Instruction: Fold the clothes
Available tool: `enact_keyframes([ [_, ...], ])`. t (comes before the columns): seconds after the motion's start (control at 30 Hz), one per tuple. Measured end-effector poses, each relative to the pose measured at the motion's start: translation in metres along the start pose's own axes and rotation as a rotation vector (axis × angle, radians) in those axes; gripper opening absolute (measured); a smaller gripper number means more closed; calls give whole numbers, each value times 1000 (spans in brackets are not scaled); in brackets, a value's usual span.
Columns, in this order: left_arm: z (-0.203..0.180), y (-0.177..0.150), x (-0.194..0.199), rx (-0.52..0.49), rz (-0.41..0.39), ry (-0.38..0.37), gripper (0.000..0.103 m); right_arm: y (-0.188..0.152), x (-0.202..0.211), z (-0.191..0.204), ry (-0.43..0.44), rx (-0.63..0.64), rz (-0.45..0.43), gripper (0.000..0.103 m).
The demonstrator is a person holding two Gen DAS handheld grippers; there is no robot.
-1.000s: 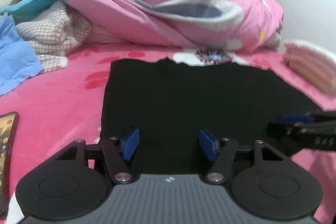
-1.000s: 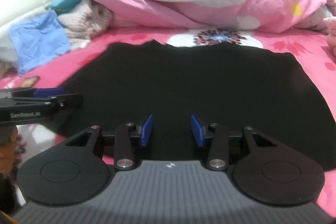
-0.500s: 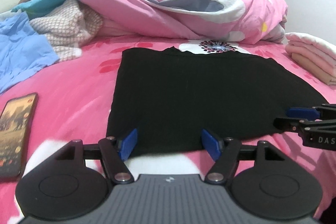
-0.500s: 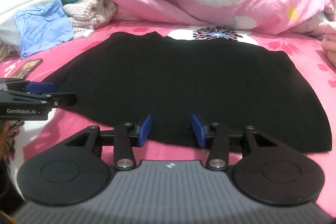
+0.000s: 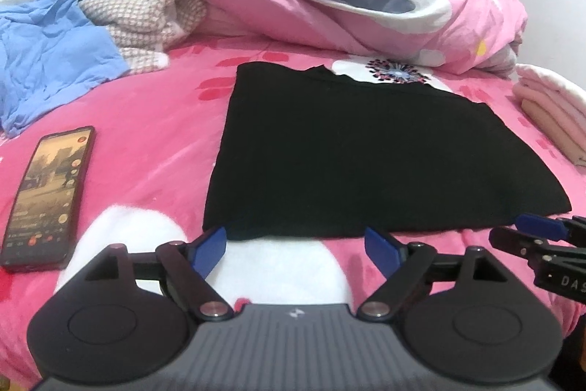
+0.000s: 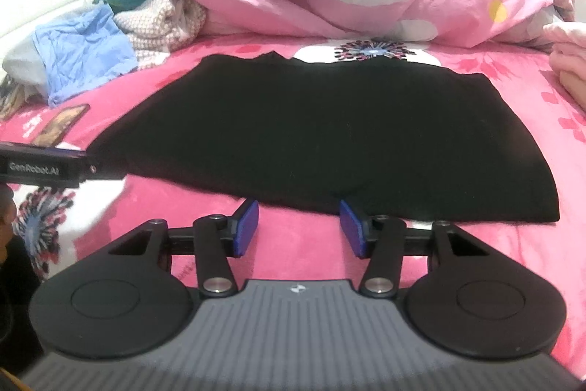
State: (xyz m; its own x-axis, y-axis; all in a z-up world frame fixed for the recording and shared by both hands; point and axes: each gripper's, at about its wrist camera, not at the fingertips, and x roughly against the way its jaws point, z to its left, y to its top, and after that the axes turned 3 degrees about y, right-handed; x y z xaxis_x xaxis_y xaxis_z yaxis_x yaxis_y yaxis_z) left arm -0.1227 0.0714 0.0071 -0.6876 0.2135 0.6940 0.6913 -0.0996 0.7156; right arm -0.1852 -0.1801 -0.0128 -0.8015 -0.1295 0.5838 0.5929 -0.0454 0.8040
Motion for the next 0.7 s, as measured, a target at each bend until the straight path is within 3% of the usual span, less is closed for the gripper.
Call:
enact_keyframes([
  [0.23, -9, 2, 7, -20, 13, 72, 89, -3, 1, 0, 27, 4, -19, 49],
  [0.7, -13, 2, 7, -32, 59, 143, 90, -7, -4, 4, 61, 39, -25, 49],
])
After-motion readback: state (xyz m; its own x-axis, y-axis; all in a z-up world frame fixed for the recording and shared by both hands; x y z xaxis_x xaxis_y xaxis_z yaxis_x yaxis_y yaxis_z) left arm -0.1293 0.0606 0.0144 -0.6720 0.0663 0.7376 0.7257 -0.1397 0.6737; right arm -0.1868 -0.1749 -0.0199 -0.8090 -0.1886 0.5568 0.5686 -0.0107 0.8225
